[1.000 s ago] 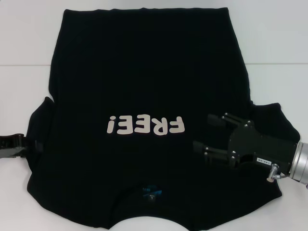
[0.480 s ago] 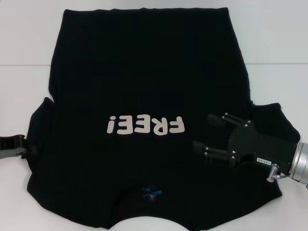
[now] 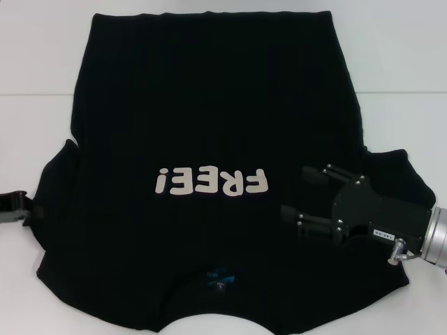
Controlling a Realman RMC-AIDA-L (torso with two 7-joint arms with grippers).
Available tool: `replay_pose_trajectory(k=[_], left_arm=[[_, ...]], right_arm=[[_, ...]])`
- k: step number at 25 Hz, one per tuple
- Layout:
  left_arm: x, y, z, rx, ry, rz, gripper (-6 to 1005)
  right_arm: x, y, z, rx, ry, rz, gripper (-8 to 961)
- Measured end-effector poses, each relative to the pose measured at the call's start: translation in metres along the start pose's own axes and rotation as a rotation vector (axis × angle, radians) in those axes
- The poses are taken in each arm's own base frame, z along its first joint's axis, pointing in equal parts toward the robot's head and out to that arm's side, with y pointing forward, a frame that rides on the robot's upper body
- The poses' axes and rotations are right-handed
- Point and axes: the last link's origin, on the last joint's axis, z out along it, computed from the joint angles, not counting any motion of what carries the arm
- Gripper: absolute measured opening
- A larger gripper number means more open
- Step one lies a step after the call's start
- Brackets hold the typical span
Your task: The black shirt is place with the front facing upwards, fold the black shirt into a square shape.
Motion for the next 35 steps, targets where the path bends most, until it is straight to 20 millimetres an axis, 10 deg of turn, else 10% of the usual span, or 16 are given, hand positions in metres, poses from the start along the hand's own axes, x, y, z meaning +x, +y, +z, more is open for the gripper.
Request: replay_pose_trajectory(k=[35], left_arm=[[0.033,0.007,-0.039,-0.016,0.053,0.001,34]], right_arm=[[0.001,0.002,-0.002,-0.002,-0.004,0.007,865]])
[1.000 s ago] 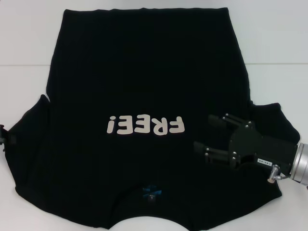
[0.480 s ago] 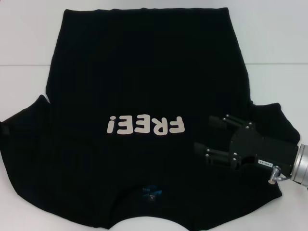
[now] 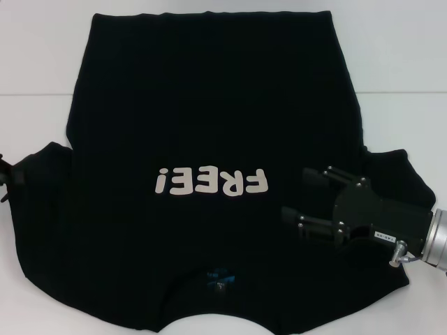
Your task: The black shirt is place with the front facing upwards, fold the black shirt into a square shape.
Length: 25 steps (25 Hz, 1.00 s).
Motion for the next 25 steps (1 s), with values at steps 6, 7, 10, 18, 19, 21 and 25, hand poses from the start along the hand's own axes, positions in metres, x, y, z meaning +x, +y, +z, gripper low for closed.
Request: replay_pose_trajectory(k=[6,7,10,18,19,21,25], left_arm=[[0.003,0.004,-0.002,-0.023,0.009,-0.007,45],[0.003,0.005,-0.002,-0.025,0.012,-0.006,47],[0.006,0.007,-0.004,-0.034,0.026,-0.003,52],[0.009,0.027,0.003,-0.108,0.018,0.012,66],[0.009,0.03,0.005,-0.117,0.017,0.014,68],[0.008,0.038,0.012,-0.147,0.018,0.013,71],[0.005,0.048,0.02,-0.189,0.029,0.011,79]], right_arm=[[0.001,0.001,0.0,-0.004,0.0,0.003,865],[0.001,0.002,0.001,-0.005,0.0,0.005,865],[0.001,0.003,0.001,-0.007,-0.001,0.007,864],[0.002,0.004,0.002,-0.009,-0.003,0.012,864],[0.002,0.005,0.002,-0.01,-0.003,0.014,865],[0.003,0.005,0.002,-0.01,-0.002,0.017,865],[0.003,0.005,0.003,-0.009,0.0,0.016,865]])
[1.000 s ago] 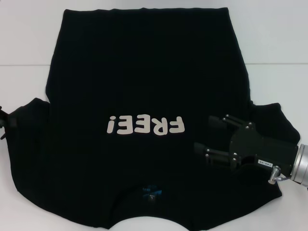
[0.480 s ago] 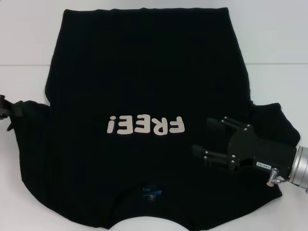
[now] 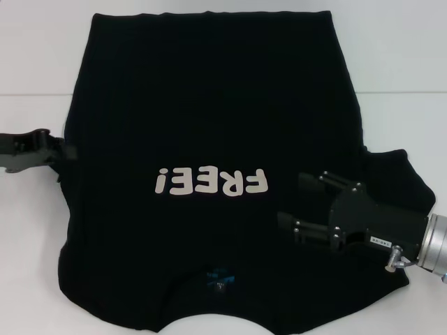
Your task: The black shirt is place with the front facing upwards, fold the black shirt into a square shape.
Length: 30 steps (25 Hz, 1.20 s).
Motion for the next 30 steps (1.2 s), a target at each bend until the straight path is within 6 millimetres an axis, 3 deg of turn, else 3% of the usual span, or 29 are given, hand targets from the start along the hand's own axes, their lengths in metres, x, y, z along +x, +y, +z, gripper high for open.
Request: replay_pose_trajectory(k=[12,15,22,28,30], left_arm=[[-0.026,0.004,0.035,-0.091,-0.045,-0.07,100],[-0.031,0.005,0.041,-0.13,-0.034,-0.073,173],[-0.036,0.004,0.041,-0.173,-0.009,-0.072,256],[-0.043,0.009,0.029,-0.307,0.091,0.004,299],[-0.05,0.014,0.024,-0.367,0.1,0.096,389]], right_arm=[[0.0,0.0,0.001,-0.001,0.002,-0.003,864],[-0.001,0.0,0.001,-0.003,0.002,-0.004,864],[0.0,0.0,0.0,-0.001,-0.002,0.0,865],[0.001,0.0,-0.002,0.004,-0.001,0.003,865],[0.001,-0.001,-0.003,0.015,-0.001,0.008,865]])
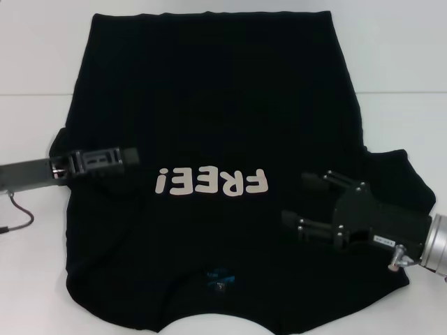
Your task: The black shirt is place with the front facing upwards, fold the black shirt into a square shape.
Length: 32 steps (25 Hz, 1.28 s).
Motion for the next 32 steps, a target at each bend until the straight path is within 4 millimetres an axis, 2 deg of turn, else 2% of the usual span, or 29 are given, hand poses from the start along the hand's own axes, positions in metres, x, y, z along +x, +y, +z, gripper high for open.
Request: replay_pose_trajectory(k=[3,6,8,12,14,16,19,23,26,28,32], left_arm=[[-0.01,0.006,-0.002,-0.057,-0.029,0.157,525],[-0.019,0.006,-0.006,-0.068,-0.025,0.254,752],[-0.024,0.005,-0.009,-0.073,-0.019,0.308,809],[-0.045,0.011,-0.013,-0.15,-0.042,0.528,922],[-0.059,0.015,-0.013,-0.199,-0.035,0.635,922],[-0.064,0.017,-0.012,-0.211,-0.027,0.67,922],[-0.067,0.017,-0.009,-0.209,-0.035,0.682,922],[-0.067,0.016,-0.01,-0.204,-0.04,0.688,921],[-0.067,0.015,-0.012,-0.201,-0.041,0.69,921],[-0.067,0.015,-0.012,-0.2,-0.041,0.695,921],[-0.069,0.014,-0.014,-0.196,-0.044,0.705,921]], right_arm=[[-0.001,-0.006,-0.006,0.039,-0.014,0.039,865],[-0.004,-0.014,-0.016,0.074,-0.027,0.101,864],[-0.007,-0.021,-0.027,0.1,-0.026,0.164,864],[-0.018,-0.041,-0.055,0.16,0.016,0.352,864],[-0.026,-0.056,-0.073,0.197,0.083,0.456,864],[-0.034,-0.069,-0.09,0.234,0.176,0.57,864],[-0.053,-0.087,-0.11,0.295,0.321,0.718,864],[-0.08,-0.101,-0.125,0.395,0.482,0.88,865],[-0.094,-0.105,-0.126,0.469,0.574,0.918,860],[-0.097,-0.108,-0.122,0.501,0.631,0.915,857],[-0.088,-0.113,-0.107,0.538,0.718,0.901,857]])
